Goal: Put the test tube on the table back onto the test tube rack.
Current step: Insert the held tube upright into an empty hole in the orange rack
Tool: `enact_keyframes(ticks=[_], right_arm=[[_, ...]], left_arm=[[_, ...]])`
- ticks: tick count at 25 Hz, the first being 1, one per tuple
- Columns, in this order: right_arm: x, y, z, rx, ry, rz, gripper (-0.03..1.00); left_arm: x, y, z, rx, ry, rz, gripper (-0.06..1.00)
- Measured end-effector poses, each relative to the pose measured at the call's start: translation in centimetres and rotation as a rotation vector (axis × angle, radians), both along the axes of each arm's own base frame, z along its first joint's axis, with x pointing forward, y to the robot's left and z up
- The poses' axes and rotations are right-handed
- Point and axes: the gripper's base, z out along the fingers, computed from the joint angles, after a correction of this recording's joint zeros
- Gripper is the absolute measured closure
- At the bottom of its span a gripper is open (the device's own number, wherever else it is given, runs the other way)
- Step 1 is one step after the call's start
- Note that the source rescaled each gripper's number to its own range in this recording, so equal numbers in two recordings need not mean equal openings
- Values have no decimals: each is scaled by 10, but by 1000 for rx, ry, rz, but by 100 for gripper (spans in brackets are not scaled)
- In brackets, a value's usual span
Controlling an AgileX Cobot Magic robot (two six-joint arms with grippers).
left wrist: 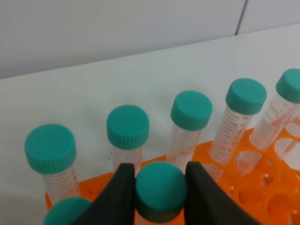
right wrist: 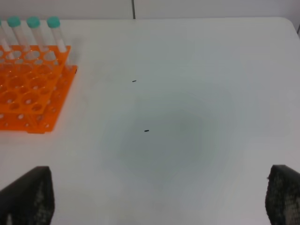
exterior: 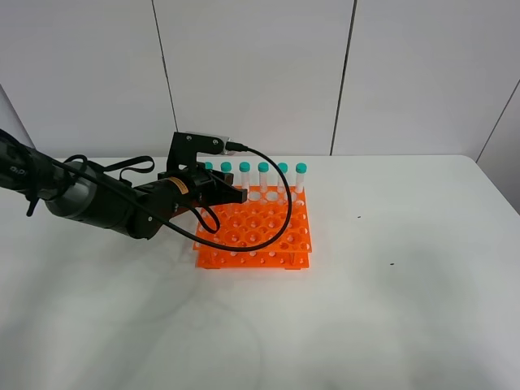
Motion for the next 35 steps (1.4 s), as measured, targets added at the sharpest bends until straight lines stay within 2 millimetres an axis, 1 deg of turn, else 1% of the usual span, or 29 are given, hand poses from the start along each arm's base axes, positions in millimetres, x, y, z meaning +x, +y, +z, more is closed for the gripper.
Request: enact_keyframes(ticks=[8, 20, 25, 30, 35], right_arm=[[0, 0, 0, 0, 0, 0, -3], [0, 0, 0, 0, 0, 0, -3], [0, 0, 0, 0, 0, 0, -3], [0, 0, 0, 0, 0, 0, -3], [0, 0, 0, 0, 0, 0, -3]], left_arm=[[-1, -2, 0, 36, -12, -46, 94], [-2, -3, -1, 54, -15, -68, 94], [3, -6, 3, 72, 19, -71, 94], [4, -7, 4, 67, 17, -70, 94], [4, -7, 4, 26, 39, -48, 94]])
